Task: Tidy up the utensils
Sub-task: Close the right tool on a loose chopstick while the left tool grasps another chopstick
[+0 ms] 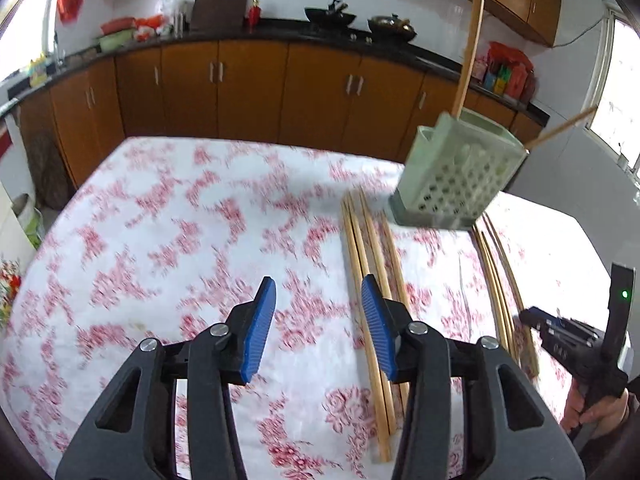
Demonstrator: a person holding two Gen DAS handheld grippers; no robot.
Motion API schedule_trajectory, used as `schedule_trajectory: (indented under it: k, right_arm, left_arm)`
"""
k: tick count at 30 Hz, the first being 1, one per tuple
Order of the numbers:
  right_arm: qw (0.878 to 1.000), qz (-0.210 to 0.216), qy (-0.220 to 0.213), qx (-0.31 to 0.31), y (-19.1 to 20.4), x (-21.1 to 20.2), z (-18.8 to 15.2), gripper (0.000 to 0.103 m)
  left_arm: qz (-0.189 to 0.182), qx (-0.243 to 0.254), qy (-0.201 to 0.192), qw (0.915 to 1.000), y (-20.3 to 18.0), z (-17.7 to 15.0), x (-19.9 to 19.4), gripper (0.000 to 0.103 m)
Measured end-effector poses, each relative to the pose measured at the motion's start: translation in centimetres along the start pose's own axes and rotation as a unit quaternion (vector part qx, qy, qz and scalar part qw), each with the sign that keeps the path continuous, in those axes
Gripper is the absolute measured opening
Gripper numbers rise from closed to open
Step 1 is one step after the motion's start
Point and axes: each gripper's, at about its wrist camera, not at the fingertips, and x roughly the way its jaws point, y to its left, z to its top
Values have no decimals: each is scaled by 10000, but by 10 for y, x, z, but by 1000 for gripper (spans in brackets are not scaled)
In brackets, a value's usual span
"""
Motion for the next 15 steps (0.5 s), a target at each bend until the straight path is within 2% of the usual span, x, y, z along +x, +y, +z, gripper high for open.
schedule_trajectory:
  k: [1,5,9,15]
  right_arm:
    - [9999,-9,0,117,-9,-1,0,8]
    - [9964,-489,-52,688,-43,-6,2,8]
    - [9961,-493,-40,726,-53,-10,-2,8]
    - [9966,-473,-64,673,-51,-13,-7,8]
  left_arm:
    - [-37,21,60,10000,-2,-4,3,45]
    - [-105,200,312,9993,-15,-21,16,41]
    - [-66,392,528,9978,-24,-31,29,29]
    - [-52,519,762,9957,-36,-42,43,25]
